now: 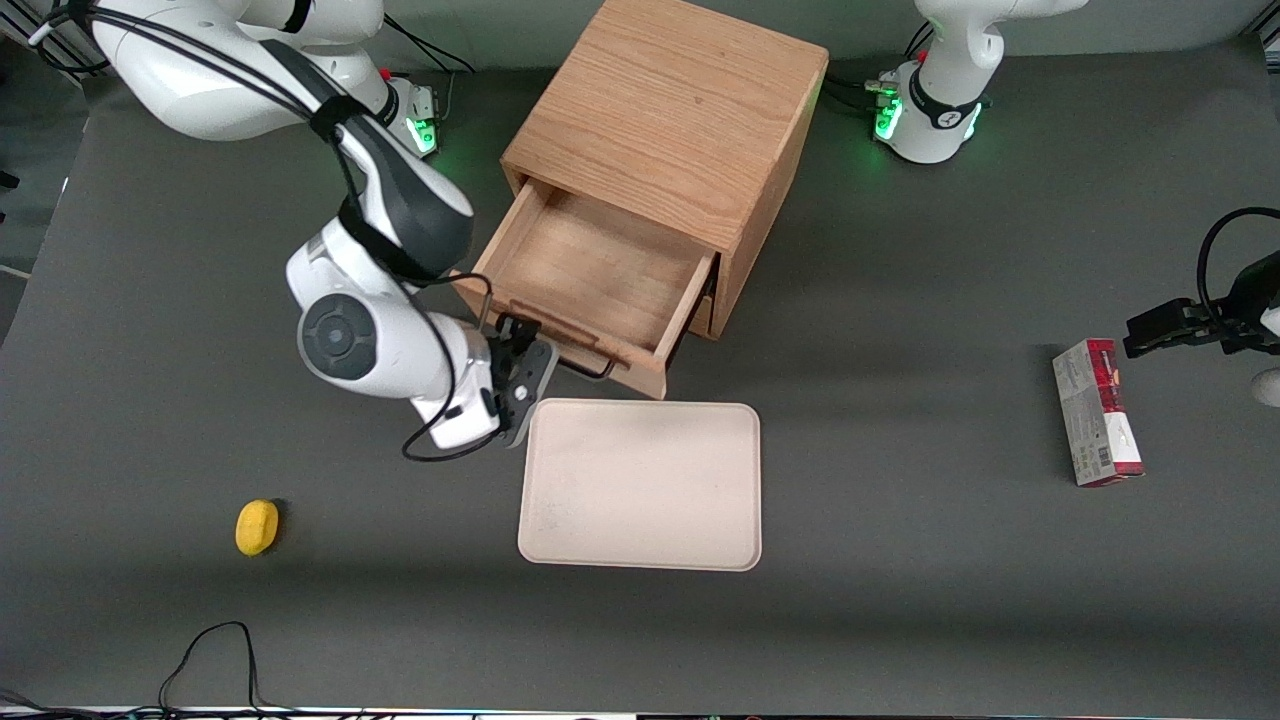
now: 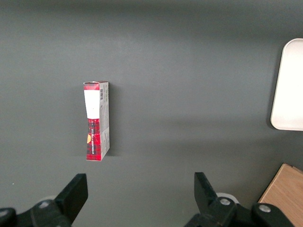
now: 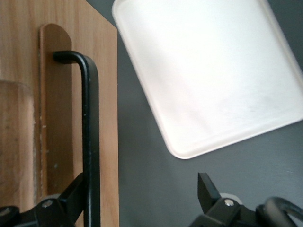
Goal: Open upper drawer
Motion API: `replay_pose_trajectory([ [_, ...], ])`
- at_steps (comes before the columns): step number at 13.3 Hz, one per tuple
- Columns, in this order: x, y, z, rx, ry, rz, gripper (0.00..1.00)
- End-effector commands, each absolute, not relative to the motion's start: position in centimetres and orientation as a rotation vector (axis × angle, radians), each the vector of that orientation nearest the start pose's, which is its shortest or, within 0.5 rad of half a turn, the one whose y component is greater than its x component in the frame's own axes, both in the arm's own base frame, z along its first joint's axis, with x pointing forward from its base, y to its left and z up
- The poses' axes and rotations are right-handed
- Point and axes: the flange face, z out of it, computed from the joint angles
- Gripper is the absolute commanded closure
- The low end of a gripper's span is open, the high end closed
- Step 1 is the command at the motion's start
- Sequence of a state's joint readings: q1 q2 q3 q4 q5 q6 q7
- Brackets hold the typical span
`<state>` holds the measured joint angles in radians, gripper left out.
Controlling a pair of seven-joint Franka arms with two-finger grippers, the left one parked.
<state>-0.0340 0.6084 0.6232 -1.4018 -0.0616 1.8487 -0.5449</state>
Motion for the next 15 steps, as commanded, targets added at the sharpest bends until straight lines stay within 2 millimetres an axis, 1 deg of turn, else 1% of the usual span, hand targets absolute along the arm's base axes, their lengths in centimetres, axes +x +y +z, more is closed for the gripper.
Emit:
replay_pose_trajectory([
  [1,65.3,29.4,40.0,-2.463,-1.464,0.033,0.00],
  [3,66.5,28.8,39.9,-2.464,-1.441,0.008,0.00],
  [5,67.7,27.2,40.2,-2.496,-1.410,-0.017,0.00],
  [7,67.9,27.1,40.6,-2.500,-1.404,-0.032,0.00],
  [8,67.9,27.0,41.1,-2.508,-1.402,-0.038,0.00],
  [9,67.7,27.0,42.8,-2.528,-1.405,-0.066,0.00],
  [10,67.5,26.5,44.7,-2.557,-1.433,-0.085,0.00],
  [11,68.3,24.8,45.9,-2.590,-1.416,-0.106,0.00],
  [12,68.9,23.5,47.5,-2.608,-1.384,-0.148,0.00],
  [13,69.0,21.7,50.1,-2.636,-1.341,-0.203,0.00],
  [14,68.9,19.8,52.4,-2.677,-1.219,-0.241,0.00],
  [15,68.2,17.2,54.4,-2.731,-1.086,-0.213,0.00],
])
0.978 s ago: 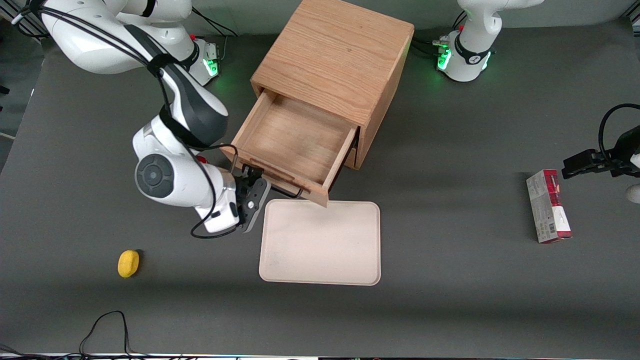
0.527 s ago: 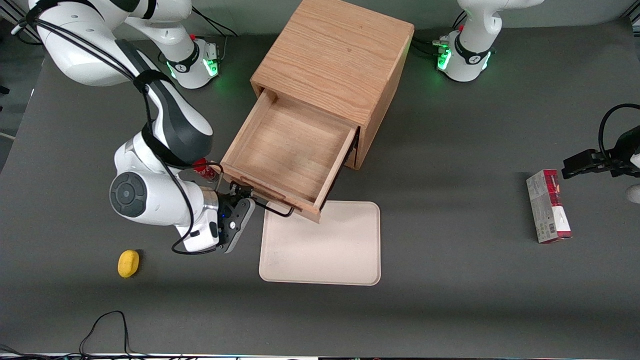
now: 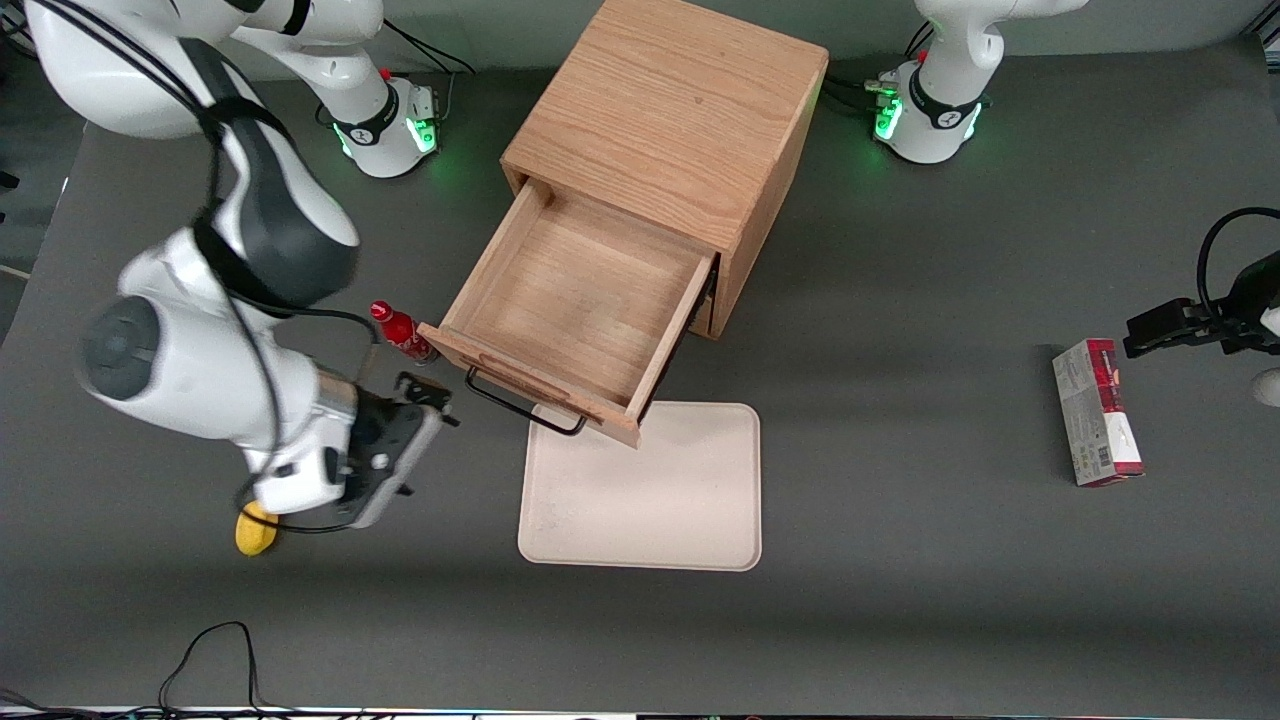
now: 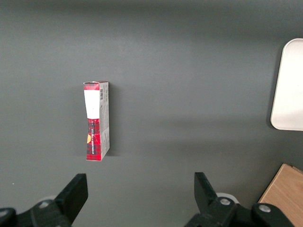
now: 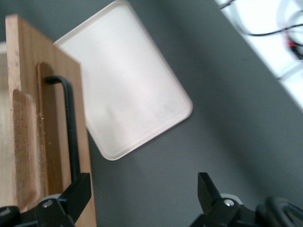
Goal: Open upper drawer
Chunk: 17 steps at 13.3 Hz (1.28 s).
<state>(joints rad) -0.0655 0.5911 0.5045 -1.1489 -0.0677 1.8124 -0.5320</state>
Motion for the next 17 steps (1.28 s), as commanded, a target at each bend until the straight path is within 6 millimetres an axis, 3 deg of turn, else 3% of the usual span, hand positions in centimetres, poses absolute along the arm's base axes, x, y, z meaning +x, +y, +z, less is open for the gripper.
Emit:
replay_pose_trajectory([
  [1,66.9,14.8,55.3,-2.759,-0.952,-0.087,0.00],
  [3,63.6,11.5,57.9,-2.905,-0.577,0.014,0.00],
  [5,59.7,8.4,58.9,-2.995,-0.282,0.052,0.00],
  [8,54.4,4.5,60.7,-3.050,-0.069,0.048,0.00],
  [10,50.9,4.2,61.3,-3.062,0.150,0.060,0.00],
  [12,47.8,3.9,60.7,-3.087,0.214,0.070,0.00],
  [14,47.4,3.8,60.8,-3.089,0.229,0.077,0.00],
  [17,48.6,3.6,60.0,-3.088,0.236,0.087,0.00],
])
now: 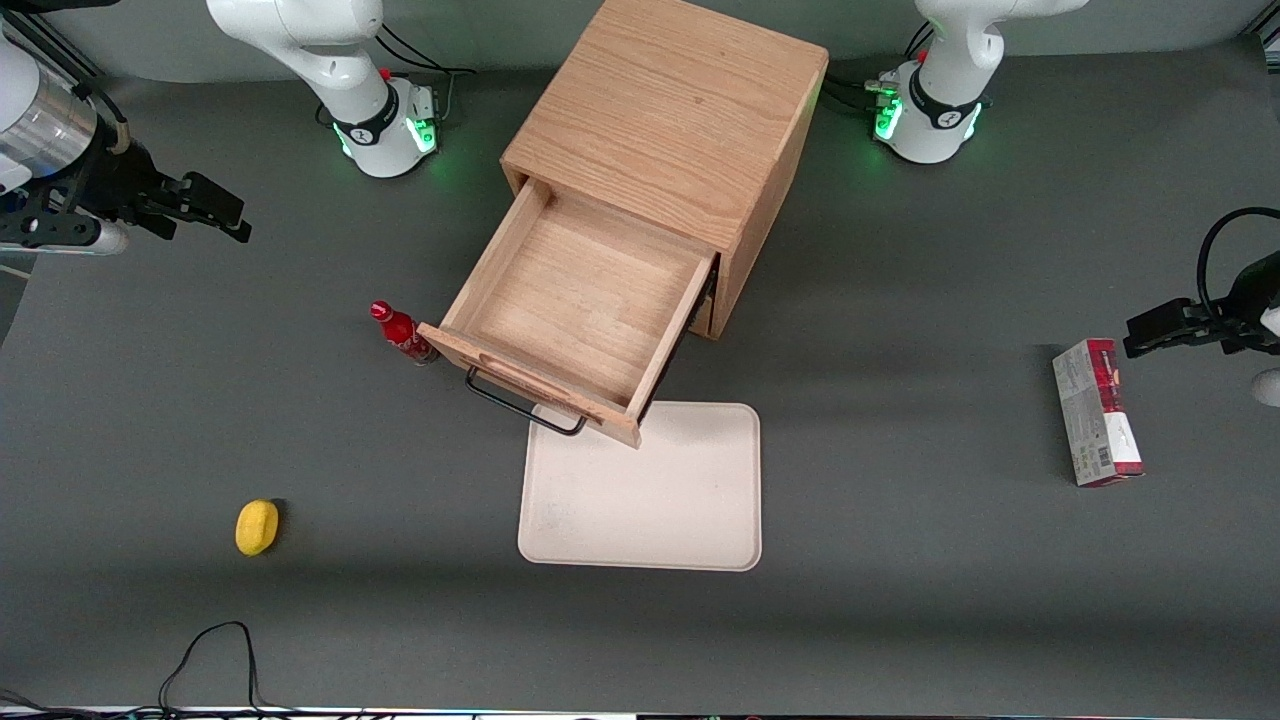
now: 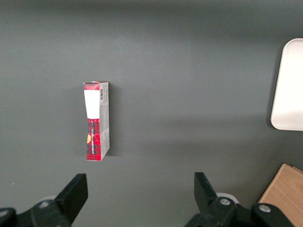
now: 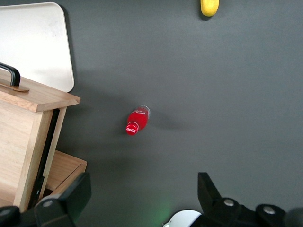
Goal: Open upper drawer
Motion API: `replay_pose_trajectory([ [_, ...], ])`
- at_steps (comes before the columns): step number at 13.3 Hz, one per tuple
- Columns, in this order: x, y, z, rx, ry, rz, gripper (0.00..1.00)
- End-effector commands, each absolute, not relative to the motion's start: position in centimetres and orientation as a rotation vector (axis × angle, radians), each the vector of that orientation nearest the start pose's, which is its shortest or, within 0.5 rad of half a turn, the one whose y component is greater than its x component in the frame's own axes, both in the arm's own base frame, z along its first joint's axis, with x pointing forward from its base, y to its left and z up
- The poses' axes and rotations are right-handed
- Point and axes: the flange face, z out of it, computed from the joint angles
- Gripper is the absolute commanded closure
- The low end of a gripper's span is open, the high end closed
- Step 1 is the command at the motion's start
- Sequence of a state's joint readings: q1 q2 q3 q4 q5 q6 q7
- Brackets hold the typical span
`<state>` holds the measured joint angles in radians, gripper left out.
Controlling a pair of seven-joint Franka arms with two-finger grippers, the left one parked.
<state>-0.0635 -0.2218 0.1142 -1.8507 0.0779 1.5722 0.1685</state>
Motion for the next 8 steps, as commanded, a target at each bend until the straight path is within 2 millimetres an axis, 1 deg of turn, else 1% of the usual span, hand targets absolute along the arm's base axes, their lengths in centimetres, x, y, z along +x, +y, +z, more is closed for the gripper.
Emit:
replay_pose_trajectory([
  [1,49.3,3.4,59.9,-3.097,0.237,0.090,0.00],
  [3,49.8,3.4,60.3,-3.098,0.236,0.073,0.00],
  [5,49.9,3.1,60.7,-3.151,0.231,0.054,0.00],
  [8,49.8,3.0,61.1,-3.159,0.231,0.053,0.00],
])
